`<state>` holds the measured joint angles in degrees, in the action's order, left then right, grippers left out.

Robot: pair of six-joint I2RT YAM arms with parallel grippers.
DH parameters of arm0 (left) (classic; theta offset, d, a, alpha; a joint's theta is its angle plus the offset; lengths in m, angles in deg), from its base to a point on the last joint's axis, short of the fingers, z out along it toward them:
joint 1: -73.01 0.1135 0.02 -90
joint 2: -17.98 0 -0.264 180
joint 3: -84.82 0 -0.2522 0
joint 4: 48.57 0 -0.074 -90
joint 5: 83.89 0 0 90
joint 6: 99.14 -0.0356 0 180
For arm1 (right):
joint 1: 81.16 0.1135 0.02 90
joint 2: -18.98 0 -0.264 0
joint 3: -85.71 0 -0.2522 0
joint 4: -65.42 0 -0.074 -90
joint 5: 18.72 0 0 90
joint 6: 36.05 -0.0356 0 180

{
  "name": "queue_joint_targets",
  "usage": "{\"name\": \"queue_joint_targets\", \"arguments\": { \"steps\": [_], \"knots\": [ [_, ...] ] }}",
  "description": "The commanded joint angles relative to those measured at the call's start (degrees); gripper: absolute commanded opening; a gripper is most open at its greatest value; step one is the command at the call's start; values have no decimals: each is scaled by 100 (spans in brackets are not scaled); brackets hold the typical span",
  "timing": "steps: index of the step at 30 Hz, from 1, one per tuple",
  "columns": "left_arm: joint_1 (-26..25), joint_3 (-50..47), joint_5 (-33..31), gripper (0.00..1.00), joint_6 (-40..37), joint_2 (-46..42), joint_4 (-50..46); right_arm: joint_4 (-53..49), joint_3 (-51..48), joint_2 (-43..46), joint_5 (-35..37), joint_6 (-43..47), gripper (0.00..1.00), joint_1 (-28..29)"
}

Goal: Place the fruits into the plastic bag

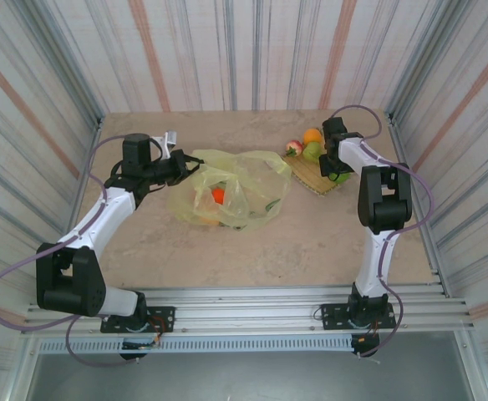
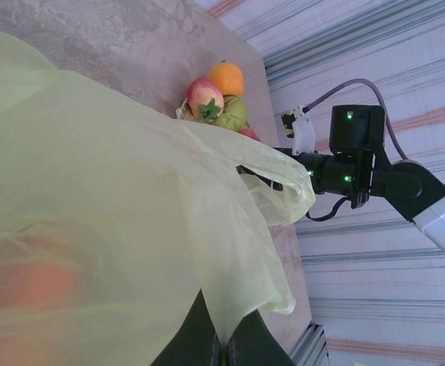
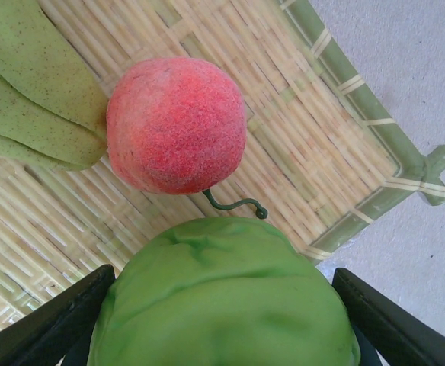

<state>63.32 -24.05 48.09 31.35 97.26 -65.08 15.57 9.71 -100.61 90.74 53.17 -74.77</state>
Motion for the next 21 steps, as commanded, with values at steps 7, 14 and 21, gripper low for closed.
{"name": "queue_joint_targets", "arguments": {
  "steps": [7,14,21],
  "knots": [
    [66,-24,79,0,20,-202,30,-205,-66,604,-26,0,68,-25],
    [64,-51,118,0,104,-138,107,-161,-390,1828,-818,-328,66,18],
    [65,-66,174,0,152,-102,151,386,-926,3289,-1979,-579,65,500]
  ]
}}
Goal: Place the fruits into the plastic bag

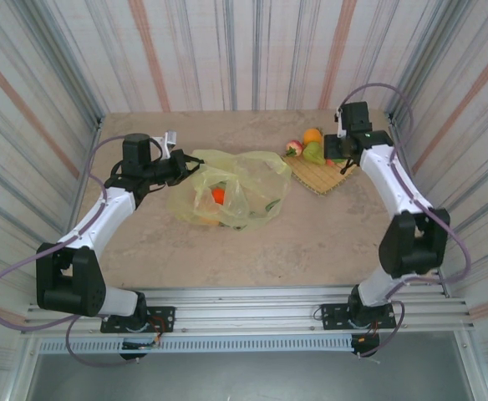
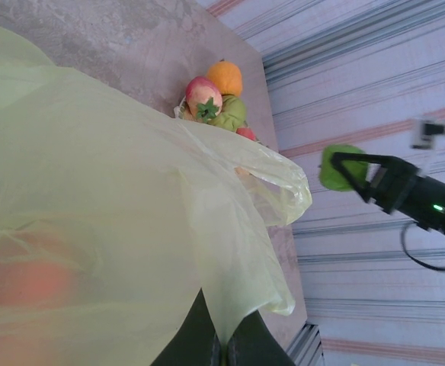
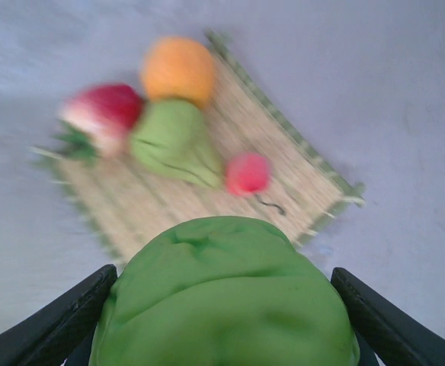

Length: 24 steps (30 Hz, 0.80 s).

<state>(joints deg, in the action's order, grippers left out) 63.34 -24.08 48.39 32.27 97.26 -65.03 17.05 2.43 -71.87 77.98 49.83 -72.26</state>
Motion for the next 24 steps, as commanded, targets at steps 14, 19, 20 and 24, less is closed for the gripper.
{"name": "queue_joint_targets", "arguments": {
  "steps": [14,19,20,24],
  "knots": [
    [-189,67,-23,0,-226,-233,-61,1957,-1415,1015,-2059,-402,65,2280],
    [-303,134,-119,0,-91,-183,-77,2247,-1400,413,-1661,-583,64,2680],
    [-307,140,-130,0,4,-185,-36,2382,-1432,292,-1652,-690,64,2726],
    [-342,262,-215,0,134,-139,-41,2971,-1567,-146,-1544,-1203,64,2857]
  ]
}}
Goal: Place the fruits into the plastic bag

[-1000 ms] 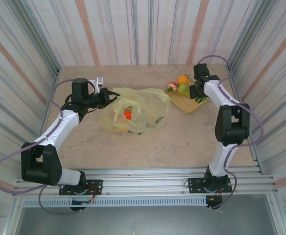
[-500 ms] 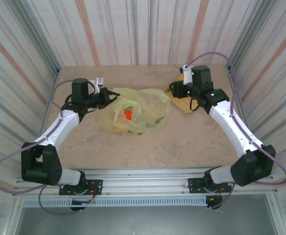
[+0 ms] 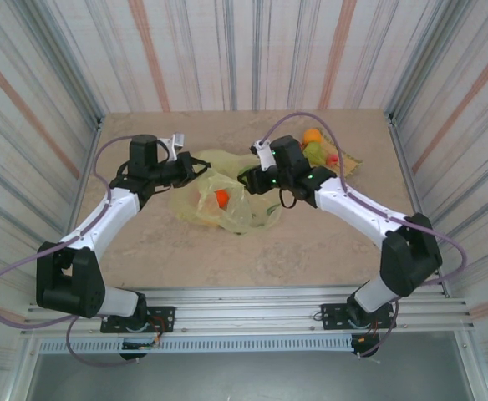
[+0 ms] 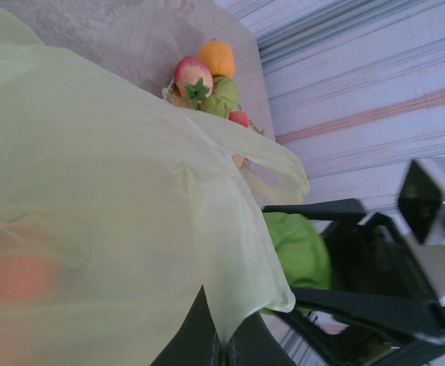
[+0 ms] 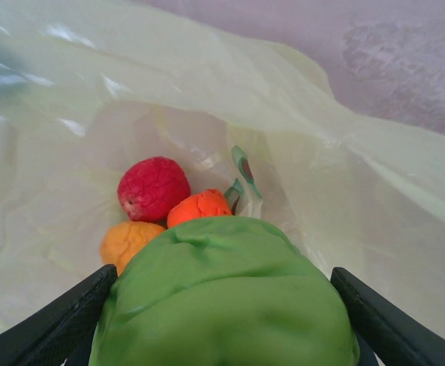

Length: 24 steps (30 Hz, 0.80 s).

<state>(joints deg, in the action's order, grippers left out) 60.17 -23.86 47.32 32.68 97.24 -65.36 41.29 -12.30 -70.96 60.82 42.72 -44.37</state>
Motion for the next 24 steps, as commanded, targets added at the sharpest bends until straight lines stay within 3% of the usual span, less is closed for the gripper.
{"name": "queue_joint_targets", "arguments": {
  "steps": [1,10,24],
  "knots": [
    [-21,260,-123,0,126,-108,-5,700,-138,-347,285,-620,64,119],
    [-17,170,-63,0,128,-15,234,1138,-87,-1084,493,-1116,64,587],
    [123,-39,88,0,124,-146,312,1720,-864,-1139,-289,-1641,68,742]
  ]
}}
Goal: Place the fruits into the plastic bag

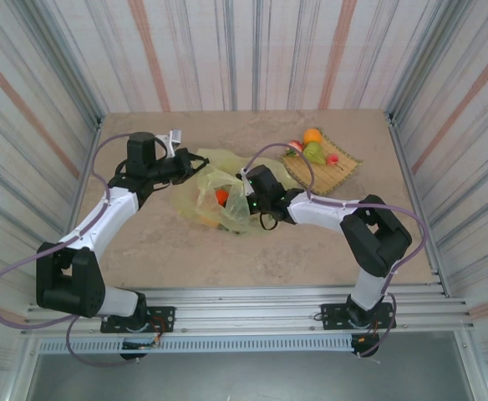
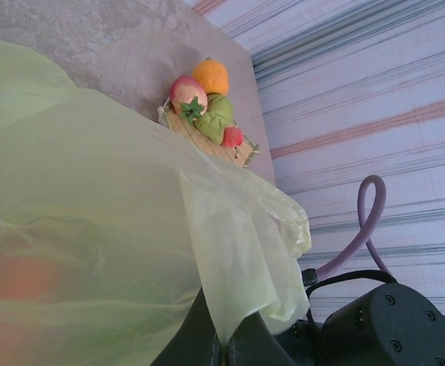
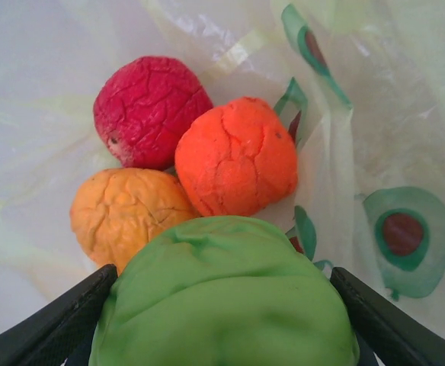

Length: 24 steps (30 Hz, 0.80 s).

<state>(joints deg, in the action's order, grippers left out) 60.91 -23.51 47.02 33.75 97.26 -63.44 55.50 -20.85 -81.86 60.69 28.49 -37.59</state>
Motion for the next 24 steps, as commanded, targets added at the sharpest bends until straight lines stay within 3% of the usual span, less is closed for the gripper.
{"name": "queue_joint_targets", "arguments": {
  "steps": [1,10,19,24],
  "knots": [
    [63,-80,118,0,17,-160,119,331,5,-106,-309,-243,68,73],
    [112,-106,93,0,-7,-227,110,254,335,-451,-413,-302,73,56],
    [120,-96,93,0,-26,-219,84,37,232,-50,-381,-177,91,1],
    [120,-88,62,0,-53,-216,50,-223,209,251,-272,-67,94,-29]
  ]
}}
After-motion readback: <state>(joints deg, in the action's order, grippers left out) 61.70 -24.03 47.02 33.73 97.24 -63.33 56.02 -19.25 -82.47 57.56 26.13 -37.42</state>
